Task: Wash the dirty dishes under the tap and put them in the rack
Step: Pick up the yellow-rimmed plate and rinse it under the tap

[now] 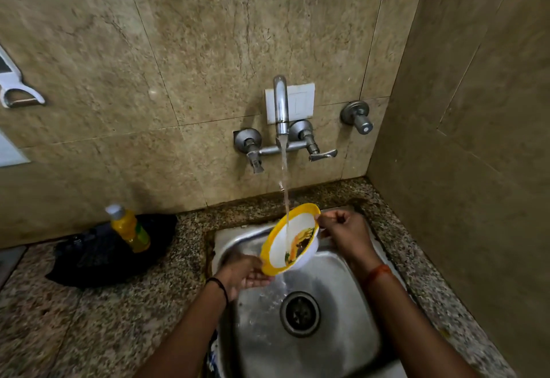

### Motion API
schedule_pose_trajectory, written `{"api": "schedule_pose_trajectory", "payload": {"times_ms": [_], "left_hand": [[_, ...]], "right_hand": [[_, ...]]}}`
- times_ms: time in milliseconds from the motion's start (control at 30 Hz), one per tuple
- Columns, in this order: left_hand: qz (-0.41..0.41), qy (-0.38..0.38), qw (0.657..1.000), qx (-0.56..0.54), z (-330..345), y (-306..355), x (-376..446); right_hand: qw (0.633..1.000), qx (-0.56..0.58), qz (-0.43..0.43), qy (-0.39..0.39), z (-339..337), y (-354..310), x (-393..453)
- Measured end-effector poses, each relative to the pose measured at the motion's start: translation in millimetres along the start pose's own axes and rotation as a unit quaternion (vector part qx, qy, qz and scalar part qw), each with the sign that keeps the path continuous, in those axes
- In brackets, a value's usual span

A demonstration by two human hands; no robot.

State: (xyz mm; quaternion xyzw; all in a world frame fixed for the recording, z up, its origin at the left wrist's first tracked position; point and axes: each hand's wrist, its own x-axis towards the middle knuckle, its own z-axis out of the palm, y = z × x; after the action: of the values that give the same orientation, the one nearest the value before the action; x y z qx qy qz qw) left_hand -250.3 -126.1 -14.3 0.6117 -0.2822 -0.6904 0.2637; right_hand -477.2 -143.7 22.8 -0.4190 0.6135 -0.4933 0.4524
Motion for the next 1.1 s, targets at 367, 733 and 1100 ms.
{"api": "schedule_pose_trajectory", "payload": {"times_ms": [367, 733, 1100], "left_hand": [[0.085, 0.100, 0.979, 0.155, -12.5, 57.9, -28.8], [0.329, 0.258, 0.826, 0.377, -42.0, 43.9, -29.5], [0.033, 0.038, 0.978, -0.202, -22.8, 31.9, -14.9]], "right_hand": [[0.958, -0.056, 0.262, -0.098, 3.3, 51.2, -5.6], [0.985, 0.064, 0.149, -0.062, 20.5, 56.7, -12.6], [0.986, -0.085, -0.135, 0.040, -2.6, 48.1, -17.5]]}}
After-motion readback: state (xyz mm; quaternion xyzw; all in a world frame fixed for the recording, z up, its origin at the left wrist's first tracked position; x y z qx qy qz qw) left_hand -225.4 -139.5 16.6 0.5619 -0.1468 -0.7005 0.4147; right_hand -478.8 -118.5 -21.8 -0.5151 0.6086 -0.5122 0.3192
